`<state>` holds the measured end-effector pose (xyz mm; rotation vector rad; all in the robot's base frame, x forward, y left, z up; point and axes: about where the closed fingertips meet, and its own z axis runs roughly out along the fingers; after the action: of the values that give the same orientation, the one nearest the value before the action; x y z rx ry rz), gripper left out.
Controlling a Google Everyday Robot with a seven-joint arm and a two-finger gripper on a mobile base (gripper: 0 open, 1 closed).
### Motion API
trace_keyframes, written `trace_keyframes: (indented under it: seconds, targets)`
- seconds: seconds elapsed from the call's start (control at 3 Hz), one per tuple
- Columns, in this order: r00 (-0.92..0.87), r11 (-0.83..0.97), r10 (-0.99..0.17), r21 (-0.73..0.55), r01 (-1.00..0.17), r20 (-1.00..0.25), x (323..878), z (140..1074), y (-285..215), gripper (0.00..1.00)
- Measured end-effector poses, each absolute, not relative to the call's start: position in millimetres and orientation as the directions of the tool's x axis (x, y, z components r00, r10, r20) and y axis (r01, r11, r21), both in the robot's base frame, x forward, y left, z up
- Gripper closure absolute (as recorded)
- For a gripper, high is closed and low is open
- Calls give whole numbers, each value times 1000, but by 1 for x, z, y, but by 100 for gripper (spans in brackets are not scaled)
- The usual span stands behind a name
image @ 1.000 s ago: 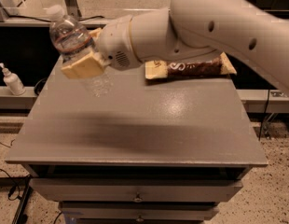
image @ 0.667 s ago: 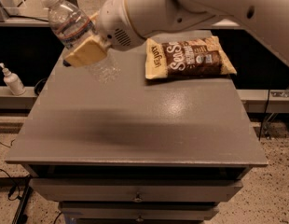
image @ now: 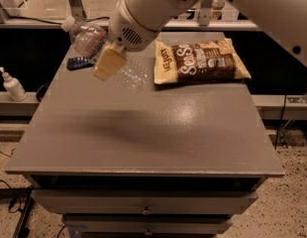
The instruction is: Knock water bottle over
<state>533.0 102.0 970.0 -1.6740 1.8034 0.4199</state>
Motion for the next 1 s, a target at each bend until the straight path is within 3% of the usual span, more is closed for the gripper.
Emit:
trace_keyframes:
  seconds: [0.67, 1.0]
  targets:
    - [-36, 134, -914, -216, -967, -403, 544, 924, 79, 100]
    - [-40, 116, -928, -186, -976, -370, 537, 897, 90, 100]
